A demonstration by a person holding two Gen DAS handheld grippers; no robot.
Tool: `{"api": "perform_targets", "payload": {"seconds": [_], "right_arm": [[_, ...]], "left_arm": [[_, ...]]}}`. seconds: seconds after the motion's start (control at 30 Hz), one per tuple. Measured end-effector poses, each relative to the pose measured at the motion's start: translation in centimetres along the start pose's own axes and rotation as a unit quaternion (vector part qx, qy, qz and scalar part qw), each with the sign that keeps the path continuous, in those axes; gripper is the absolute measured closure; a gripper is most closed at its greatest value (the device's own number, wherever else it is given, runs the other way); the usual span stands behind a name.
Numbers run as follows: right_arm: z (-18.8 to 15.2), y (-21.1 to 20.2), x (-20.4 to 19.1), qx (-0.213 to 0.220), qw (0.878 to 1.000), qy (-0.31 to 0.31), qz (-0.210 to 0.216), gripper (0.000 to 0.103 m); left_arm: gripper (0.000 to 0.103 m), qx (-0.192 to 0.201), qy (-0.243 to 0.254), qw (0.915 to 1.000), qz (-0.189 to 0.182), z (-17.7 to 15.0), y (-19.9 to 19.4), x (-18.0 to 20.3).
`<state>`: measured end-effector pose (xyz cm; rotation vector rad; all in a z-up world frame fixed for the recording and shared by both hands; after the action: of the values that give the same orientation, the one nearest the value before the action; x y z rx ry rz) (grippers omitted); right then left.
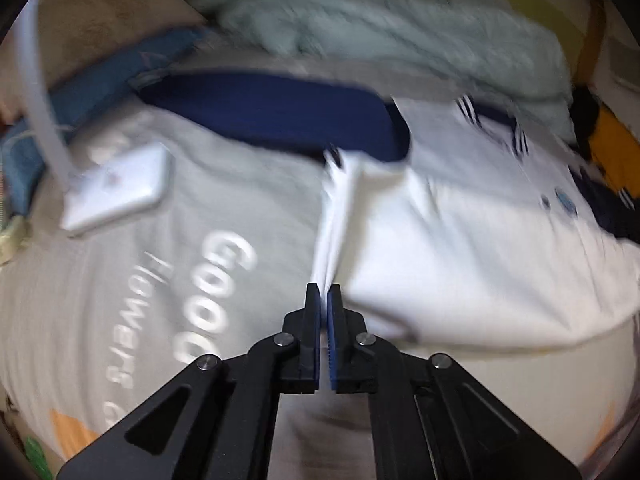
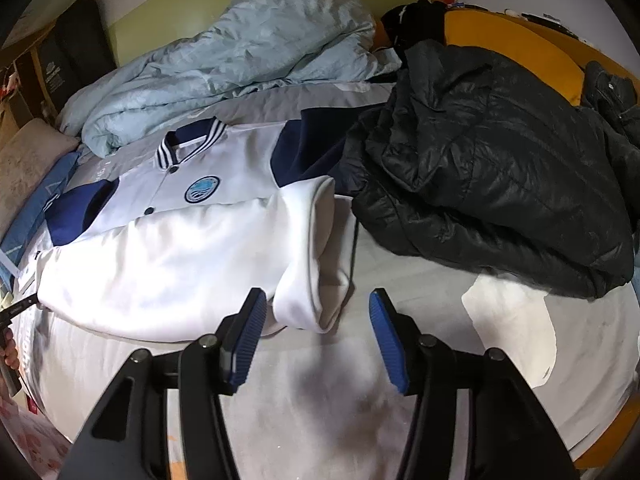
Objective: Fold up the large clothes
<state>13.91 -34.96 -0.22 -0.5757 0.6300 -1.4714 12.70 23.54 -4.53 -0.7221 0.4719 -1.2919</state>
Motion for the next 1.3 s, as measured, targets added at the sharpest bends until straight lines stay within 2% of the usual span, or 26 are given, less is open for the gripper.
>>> {"api": "perform_targets", "payload": {"seconds": [0.07, 0.13, 0.23, 0.3, 0.37, 0.43, 0.47, 0.53, 0.57, 0.6, 0.67, 0.7, 0.73, 0.8, 0.83, 0.87, 0.93, 1.07, 1.17, 1.23, 1.3], "right_arm": [[0.2, 0.0, 0.0, 0.000, 1.000, 0.002, 0.001, 0.052], [0.2, -0.1, 0.0, 0.002, 1.000, 0.003, 0.002, 0.052], [0.2, 0.0, -0.1, 0.000, 1.000, 0.004, 0.002, 0.052], [0.2, 0.0, -0.1, -0.002, 1.000, 0.006, 0.002, 0.052], [0.2, -0.2, 0.1, -0.001, 1.000, 0.009, 0.007, 0.052], [0.2, -0.4, 0.2, -0.002, 1.000, 0.011, 0.016, 0.052], [0.2, -0.4, 0.2, -0.005, 1.000, 0.011, 0.021, 0.052], [-0.2, -0.1, -0.1, -0.022, 0.999, 0.002, 0.041, 0.052], [-0.5, 0.3, -0.5, -0.038, 0.998, -0.012, 0.056, 0.052], [-1.0, 0.8, -1.1, -0.054, 0.996, -0.033, 0.066, 0.052], [-1.5, 1.3, -1.8, -0.049, 0.996, -0.064, 0.032, 0.056], [-1.6, 1.6, -2.0, -0.045, 0.996, -0.074, 0.020, 0.057], [-1.7, 2.1, -2.2, -0.043, 0.995, -0.086, 0.008, 0.063], [-1.8, 3.3, -2.0, -0.059, 0.994, -0.089, -0.010, 0.076], [-2.1, 4.1, -1.7, -0.075, 0.993, -0.088, -0.025, 0.088], [-2.3, 4.6, -1.2, -0.092, 0.991, -0.085, -0.039, 0.091], [-2.5, 4.9, -0.8, -0.104, 0.991, -0.070, -0.037, 0.094], [-1.2, 2.3, -1.4, -0.034, 0.996, -0.077, -0.033, 0.098], [-0.4, 0.8, -0.1, -0.015, 0.997, -0.052, -0.056, 0.099], [-0.1, 0.8, 1.9, -0.035, 0.998, -0.009, -0.059, 0.099], [-0.7, 2.4, 3.7, -0.079, 0.995, 0.037, -0.042, 0.099]], "left_arm": [[0.100, 0.032, -0.016, 0.9993, -0.010, 0.9, -1.8, -0.6], [0.100, 0.037, -0.021, 0.9991, -0.004, 1.2, -2.5, -0.7], [0.100, 0.016, 0.017, 0.9992, 0.031, 0.5, -1.3, 0.3], [0.099, -0.005, 0.024, 0.9986, 0.047, -0.1, -0.1, 0.6], [0.097, 0.000, 0.019, 0.9993, 0.033, 0.0, 0.0, 0.8], [0.082, 0.020, 0.041, 0.9989, 0.014, 0.2, -0.9, 1.6], [0.071, 0.032, 0.051, 0.9981, 0.013, 0.3, -1.3, 2.0], [0.069, 0.057, 0.056, 0.9967, 0.014, 0.5, -2.2, 2.8], [0.066, 0.060, 0.053, 0.9968, -0.002, 0.6, -2.6, 3.2], [0.058, 0.061, 0.049, 0.9967, -0.018, 0.8, -2.8, 3.5], [0.046, 0.066, 0.044, 0.9961, -0.039, 1.0, -3.1, 4.3], [0.045, 0.068, 0.046, 0.9958, -0.041, 1.1, -3.2, 4.6], [0.045, 0.067, 0.051, 0.9956, -0.042, 1.1, -3.2, 5.1], [0.043, 0.060, 0.061, 0.9954, -0.043, 1.1, -2.8, 5.9], [0.043, 0.054, 0.066, 0.9956, -0.039, 1.0, -2.4, 6.2], [0.043, 0.047, 0.069, 0.9960, -0.032, 0.9, -1.9, 6.4], [0.043, 0.039, 0.063, 0.9968, -0.028, 0.7, -1.3, 6.4], [0.043, 0.045, 0.041, 0.9975, -0.037, 0.9, -1.3, 5.8], [0.043, 0.054, 0.031, 0.9979, -0.017, 1.2, -1.8, 5.0], [0.043, 0.068, 0.024, 0.9974, 0.005, 1.4, -2.5, 4.4], [0.043, 0.075, 0.020, 0.9970, -0.003, 1.8, -3.1, 3.9]]}}
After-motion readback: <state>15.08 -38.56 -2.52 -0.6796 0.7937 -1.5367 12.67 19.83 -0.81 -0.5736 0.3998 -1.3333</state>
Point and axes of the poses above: each gripper's, at about its wrist camera, not at the fingertips, and y roughly the way its jaws point, x to its right, z to its top, the point moved 3 cm from there along y, roughly the way its jaws point, and after that the axes turned 6 degrees about x, right-handed, at the moved point
